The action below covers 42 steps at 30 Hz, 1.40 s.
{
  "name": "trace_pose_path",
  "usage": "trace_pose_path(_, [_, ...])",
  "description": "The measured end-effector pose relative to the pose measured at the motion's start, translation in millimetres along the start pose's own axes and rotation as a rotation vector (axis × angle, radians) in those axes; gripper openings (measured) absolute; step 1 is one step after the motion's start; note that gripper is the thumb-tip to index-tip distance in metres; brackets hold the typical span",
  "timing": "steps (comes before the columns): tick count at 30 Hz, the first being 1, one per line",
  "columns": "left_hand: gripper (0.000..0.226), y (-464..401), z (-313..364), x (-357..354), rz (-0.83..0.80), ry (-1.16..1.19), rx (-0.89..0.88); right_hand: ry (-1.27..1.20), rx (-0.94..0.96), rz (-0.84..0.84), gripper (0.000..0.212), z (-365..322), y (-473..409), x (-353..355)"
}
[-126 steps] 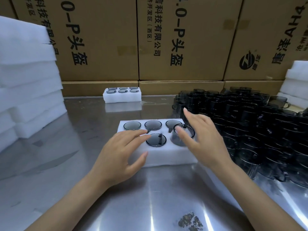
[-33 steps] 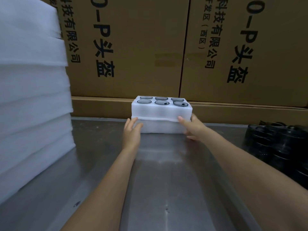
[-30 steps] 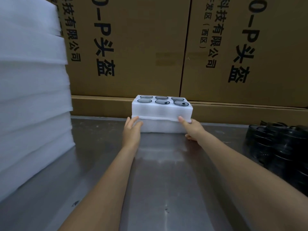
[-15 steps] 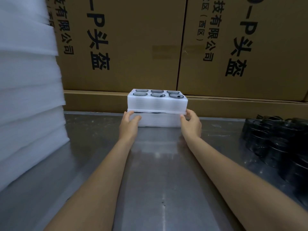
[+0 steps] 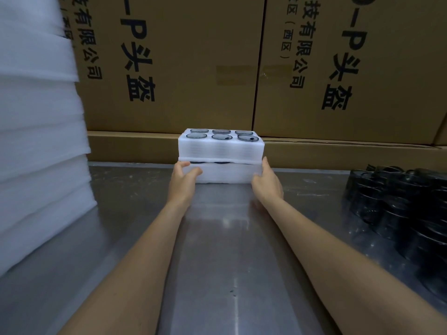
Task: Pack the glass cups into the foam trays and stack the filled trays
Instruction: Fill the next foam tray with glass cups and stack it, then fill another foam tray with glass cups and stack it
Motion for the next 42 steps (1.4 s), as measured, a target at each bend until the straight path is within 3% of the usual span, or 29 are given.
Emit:
trace_pose_path(3, [0.036,8.2,2.1,1.6,0.012,0.03,-0.014,-0.094,-0.038,0.038,0.063,3.4,11.7,6.9])
trace_pose_path(11, [0.008,77.2,18.1,11.4,-0.008,0.036,-0.073,-0.207,-0.1,0.077,0.043,19.4,75.3,43.4])
trace_pose_path(18, [0.011,180.3,42.4,17.0,-0.126,-0.029,-0.066,-0.196,-0.038,-0.015,0.029,32.6,169.4,83.1])
trace_pose_path(27, [0.02,311.2,80.9,24.6,-0.354,-0.166,-0.104,-0.265,0.063,-0.052,0.038,47.8,283.6,133.9])
trace_pose_path(34, [0.015,402.2,87.8,37.4,-0.609,-0.578,-0.287,-0.111,0.251,-0.182,0.039,51.2,355.3,157.3])
trace_pose_path(36, [0.018,405.2,100.0,48.5,-0.657,-0.854,-0.402,-0.064,0.269,-0.216,0.038,51.3,365.1,162.0])
trace_pose_path(38, [0.018,390.8,125.7,59.2,-0.61,-1.205,-0.708,-0.057,0.266,-0.221,0.038,51.2,370.3,166.9])
trace_pose_path(40, [0.018,365.0,166.9,66.7,-0.454,-1.454,-0.989,-0.077,0.256,-0.208,0.039,51.0,372.4,169.8])
trace_pose_path(42, [0.023,325.0,215.7,79.0,-0.255,-1.678,-1.017,-0.093,0.254,-0.212,0.039,49.6,373.8,170.9])
Point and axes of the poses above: each hand's wrist, its own y-axis away from the middle knuckle, its own x-axis out of the back of the hand, z = x × y, the point moved 2 cm from there along -y, towards the middle knuckle, and after that the axes turned 14 degrees about y, right-handed, at the moved point
